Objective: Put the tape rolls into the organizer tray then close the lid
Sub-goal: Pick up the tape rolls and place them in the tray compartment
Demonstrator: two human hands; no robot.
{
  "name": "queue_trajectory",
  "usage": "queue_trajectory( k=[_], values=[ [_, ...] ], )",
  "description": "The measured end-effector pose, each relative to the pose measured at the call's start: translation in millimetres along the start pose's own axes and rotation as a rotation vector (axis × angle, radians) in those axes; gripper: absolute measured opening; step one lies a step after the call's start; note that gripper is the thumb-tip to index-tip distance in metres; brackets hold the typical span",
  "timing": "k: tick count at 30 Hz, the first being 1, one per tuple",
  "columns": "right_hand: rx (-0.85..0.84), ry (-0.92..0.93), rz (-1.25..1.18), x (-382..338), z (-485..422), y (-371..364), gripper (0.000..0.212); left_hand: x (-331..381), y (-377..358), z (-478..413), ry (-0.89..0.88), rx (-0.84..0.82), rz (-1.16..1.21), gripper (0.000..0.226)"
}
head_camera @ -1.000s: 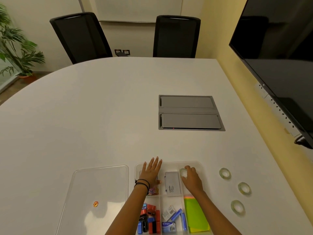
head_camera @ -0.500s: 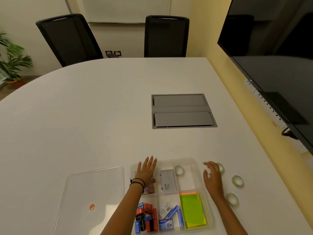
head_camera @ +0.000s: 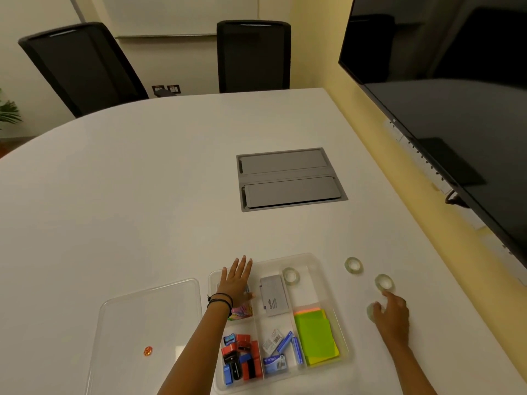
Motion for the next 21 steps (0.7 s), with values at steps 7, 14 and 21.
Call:
queue_trajectory(
  k=[7, 14, 21],
  values=[
    [0.017, -0.043, 0.047, 11, 30, -13, 0.049, 0, 0, 0, 0.002, 0.004, -0.002, 0.090],
    [-0.039, 0.057, 0.144, 9, 40, -25, 0.053, 0, 0, 0, 0.002, 0.008, 0.006, 0.091],
    [-0.042, 0.104, 0.082, -13, 36, -20, 0.040, -1, 0, 0, 0.000, 0.006, 0.015, 0.091]
  ],
)
Point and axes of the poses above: each hand's wrist, its own z-axis away from the middle knuckle, its own y-axis out of the back of the hand, x = y × z, the point moved 1 cm from there along -z, towards the middle knuckle, and after that the axes turned 13 degrees about z, right-handed, at the moved point
